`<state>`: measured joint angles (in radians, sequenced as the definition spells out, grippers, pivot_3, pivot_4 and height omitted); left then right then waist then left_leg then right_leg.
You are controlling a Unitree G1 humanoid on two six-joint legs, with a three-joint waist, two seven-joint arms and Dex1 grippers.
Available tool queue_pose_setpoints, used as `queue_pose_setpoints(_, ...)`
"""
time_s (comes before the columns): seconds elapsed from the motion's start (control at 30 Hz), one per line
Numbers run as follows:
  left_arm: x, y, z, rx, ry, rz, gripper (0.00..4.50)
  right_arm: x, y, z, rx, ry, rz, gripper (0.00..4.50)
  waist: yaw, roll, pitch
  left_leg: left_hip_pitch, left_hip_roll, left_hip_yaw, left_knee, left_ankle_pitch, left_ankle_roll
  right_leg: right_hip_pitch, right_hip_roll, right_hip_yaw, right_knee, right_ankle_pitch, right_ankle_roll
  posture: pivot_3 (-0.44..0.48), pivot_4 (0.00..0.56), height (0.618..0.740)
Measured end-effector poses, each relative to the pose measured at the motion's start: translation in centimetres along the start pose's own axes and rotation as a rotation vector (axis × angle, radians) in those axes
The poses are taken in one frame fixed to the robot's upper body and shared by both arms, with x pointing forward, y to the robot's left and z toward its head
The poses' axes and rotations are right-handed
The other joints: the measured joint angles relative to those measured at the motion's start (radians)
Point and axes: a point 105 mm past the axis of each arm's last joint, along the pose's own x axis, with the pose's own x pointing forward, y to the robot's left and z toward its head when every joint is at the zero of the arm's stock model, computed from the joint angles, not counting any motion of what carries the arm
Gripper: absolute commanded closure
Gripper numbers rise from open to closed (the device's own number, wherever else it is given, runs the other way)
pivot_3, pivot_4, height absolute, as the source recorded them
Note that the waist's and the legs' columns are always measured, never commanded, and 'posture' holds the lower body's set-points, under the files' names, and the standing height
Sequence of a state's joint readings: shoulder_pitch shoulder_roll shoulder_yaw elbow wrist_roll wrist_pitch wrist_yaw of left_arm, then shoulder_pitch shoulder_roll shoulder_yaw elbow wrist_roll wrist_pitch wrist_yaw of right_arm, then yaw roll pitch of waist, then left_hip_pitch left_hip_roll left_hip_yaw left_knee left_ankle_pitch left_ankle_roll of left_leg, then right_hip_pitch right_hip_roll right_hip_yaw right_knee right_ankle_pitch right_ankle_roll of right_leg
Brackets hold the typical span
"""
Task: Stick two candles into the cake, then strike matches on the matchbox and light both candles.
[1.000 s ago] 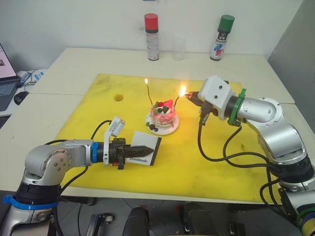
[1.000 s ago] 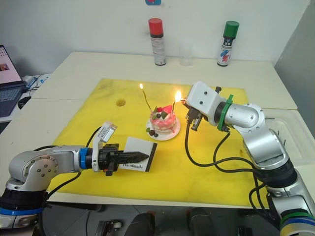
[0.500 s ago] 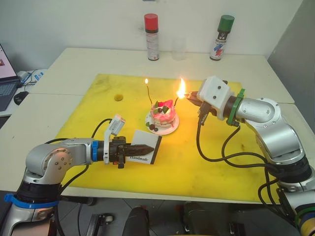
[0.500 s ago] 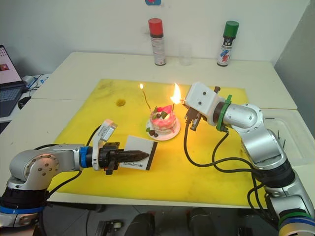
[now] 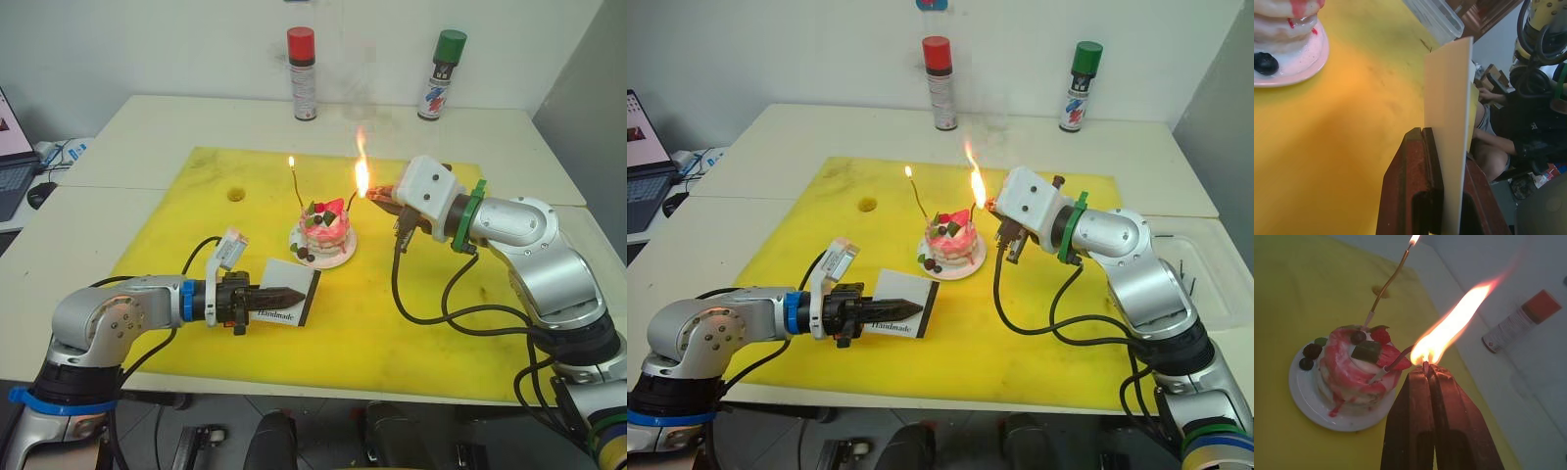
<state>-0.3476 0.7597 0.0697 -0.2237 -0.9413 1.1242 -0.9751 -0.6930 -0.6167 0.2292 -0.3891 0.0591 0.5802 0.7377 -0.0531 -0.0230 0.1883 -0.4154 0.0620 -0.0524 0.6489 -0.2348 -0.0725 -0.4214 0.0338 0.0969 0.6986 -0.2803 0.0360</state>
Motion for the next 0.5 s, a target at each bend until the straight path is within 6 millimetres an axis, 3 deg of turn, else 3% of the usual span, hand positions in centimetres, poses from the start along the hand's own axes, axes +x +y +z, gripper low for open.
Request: queue_pose_setpoints(0.5,0.26,-0.13,-0.03,-0.006,-0.001,-0.026,4.50,-0.69,0.04,0.08,0.015,0.015,-0.011,4.47,0.001,0.000,0.000,0.000,0.000,0.000,0.000,0.000,0.000,0.000,0.000,0.000,0.000,0.000,0.000,0.000,0.150,0.704)
